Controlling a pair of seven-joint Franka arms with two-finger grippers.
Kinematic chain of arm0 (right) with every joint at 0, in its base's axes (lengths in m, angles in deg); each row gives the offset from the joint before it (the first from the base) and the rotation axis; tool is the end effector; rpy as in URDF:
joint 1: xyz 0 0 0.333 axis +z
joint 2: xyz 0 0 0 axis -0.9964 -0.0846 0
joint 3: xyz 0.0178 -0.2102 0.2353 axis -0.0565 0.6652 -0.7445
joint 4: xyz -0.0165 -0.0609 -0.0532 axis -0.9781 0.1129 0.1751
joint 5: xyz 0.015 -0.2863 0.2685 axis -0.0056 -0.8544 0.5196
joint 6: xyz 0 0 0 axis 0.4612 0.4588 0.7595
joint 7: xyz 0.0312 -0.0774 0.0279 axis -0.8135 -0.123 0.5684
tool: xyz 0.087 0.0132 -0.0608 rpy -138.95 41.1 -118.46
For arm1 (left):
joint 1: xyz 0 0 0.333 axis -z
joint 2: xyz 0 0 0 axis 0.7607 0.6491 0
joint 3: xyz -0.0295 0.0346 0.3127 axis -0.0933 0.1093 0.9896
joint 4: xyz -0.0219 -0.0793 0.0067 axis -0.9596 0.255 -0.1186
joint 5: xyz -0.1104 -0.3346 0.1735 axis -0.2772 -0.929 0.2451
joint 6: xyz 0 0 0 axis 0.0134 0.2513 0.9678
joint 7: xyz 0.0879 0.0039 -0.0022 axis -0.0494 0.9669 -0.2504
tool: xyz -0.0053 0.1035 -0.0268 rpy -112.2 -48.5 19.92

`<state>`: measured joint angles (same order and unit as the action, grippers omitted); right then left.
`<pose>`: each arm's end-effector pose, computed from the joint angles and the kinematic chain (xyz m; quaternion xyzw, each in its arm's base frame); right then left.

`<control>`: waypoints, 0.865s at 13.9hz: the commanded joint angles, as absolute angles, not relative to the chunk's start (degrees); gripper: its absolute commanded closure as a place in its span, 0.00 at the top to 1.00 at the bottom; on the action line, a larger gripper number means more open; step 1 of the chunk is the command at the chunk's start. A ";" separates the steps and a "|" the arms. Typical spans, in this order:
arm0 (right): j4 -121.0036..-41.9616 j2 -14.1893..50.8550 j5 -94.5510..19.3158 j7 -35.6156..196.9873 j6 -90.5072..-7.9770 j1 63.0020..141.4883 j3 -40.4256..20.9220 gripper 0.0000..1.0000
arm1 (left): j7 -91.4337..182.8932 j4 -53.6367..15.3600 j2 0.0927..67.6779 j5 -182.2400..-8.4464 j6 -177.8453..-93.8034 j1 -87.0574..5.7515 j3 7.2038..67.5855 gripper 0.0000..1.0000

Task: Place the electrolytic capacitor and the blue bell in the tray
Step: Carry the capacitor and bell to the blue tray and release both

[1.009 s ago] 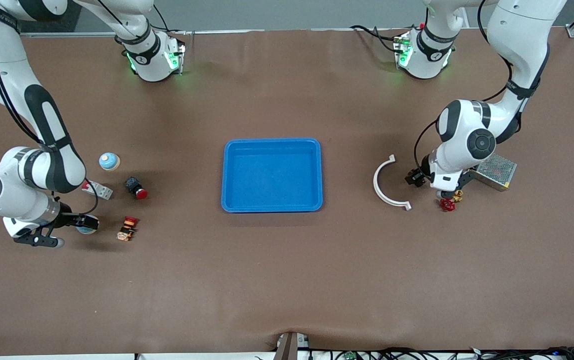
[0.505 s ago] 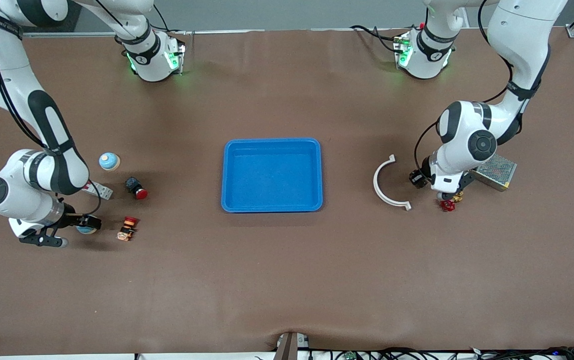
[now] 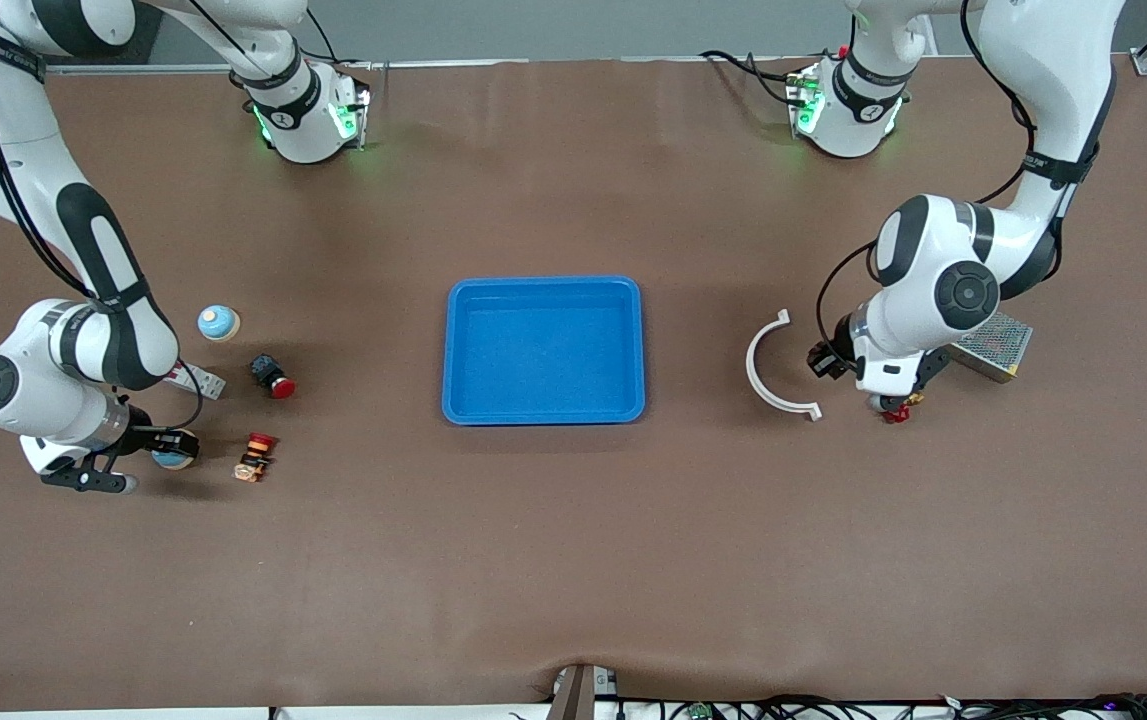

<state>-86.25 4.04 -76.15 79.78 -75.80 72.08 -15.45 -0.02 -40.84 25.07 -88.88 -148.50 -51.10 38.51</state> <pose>0.6359 -0.1448 0.1773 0.9978 -0.0654 0.0036 0.0079 0.5401 -0.1501 0.2697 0.9396 0.3304 -0.0892 0.0111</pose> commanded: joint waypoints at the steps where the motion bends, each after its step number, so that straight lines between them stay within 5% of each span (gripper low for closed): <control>1: -87.23 5.67 -76.84 80.23 -74.61 71.35 -16.61 0.00 | -6.15 -38.00 25.14 -89.43 -146.63 -51.11 34.64 0.00; 8: -86.43 19.28 -74.56 65.15 -53.79 72.75 -24.76 0.00 | -22.93 -30.36 29.34 -89.34 -146.72 -43.13 30.32 0.00; 12: -92.13 26.49 -67.70 54.16 -52.53 76.60 -28.30 0.00 | -34.19 -21.93 37.07 -88.90 -146.72 -35.31 30.58 0.00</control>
<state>-86.53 22.14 -69.37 59.55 -51.07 74.32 -27.83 -30.35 -27.96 31.91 -88.88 -147.97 -38.04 30.25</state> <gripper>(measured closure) 0.330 0.692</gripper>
